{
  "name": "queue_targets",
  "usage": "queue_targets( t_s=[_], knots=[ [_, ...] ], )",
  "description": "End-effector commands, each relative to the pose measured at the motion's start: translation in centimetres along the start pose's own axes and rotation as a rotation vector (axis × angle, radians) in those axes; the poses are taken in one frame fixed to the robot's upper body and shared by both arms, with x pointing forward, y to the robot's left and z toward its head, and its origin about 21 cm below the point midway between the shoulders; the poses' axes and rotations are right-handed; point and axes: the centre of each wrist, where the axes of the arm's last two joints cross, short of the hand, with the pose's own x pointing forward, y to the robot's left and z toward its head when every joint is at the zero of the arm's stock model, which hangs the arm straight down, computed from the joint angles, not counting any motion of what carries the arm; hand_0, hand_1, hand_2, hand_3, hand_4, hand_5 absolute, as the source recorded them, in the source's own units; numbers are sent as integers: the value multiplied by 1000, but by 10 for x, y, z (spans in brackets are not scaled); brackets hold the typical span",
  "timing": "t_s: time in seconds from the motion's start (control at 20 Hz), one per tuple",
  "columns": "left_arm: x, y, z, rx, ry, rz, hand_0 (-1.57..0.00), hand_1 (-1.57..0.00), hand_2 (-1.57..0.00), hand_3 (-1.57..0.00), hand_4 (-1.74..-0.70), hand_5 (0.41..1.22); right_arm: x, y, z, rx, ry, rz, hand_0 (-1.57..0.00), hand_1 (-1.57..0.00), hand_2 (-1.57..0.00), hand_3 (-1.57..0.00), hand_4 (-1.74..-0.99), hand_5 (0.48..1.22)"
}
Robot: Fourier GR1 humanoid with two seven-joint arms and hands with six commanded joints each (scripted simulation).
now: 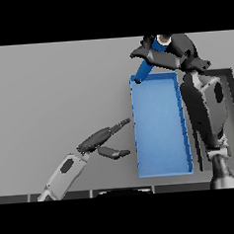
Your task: Pick up the blue pipe and place it into the blue bin.
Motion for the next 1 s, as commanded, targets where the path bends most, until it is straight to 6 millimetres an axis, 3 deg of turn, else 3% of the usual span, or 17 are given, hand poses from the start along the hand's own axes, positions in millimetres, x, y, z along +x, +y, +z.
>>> queue_targets(
  t_s=[0.0,0.25,0.65,0.85,0.9,0.95],
  knots=[
    [-1,2,-2,5,4,-4,1,1,1,1,-911,487,-8,-11,3,-41,37,21,-1571,-1571,-1571,-1571,-1737,1135],
    [1,8,-7,19,13,-11,1,1,1,1,-893,487,-65,-51,35,-255,229,-29,-1571,-1571,-1571,-1571,-1740,1121],
    [-1,1,-2,11,-5,3,1,1,1,1,-881,463,-146,-47,90,-425,592,-126,-1571,-1571,-1571,-1571,-1741,1122],
    [0,2,-2,14,-2,9,1,1,1,1,-884,460,-181,-47,115,-445,772,-140,-1571,-1571,-1571,-1571,-1591,1114],
    [2,2,-5,13,4,6,1,1,1,1,-885,457,-187,-46,118,-448,824,-141,-1571,-1571,-1571,-1330,-1599,1110],
    [4,5,-4,16,4,8,1,1,1,1,-886,455,-195,-48,119,-475,881,-153,-1563,-1459,-1393,-1122,-1547,1133]
  ],
)
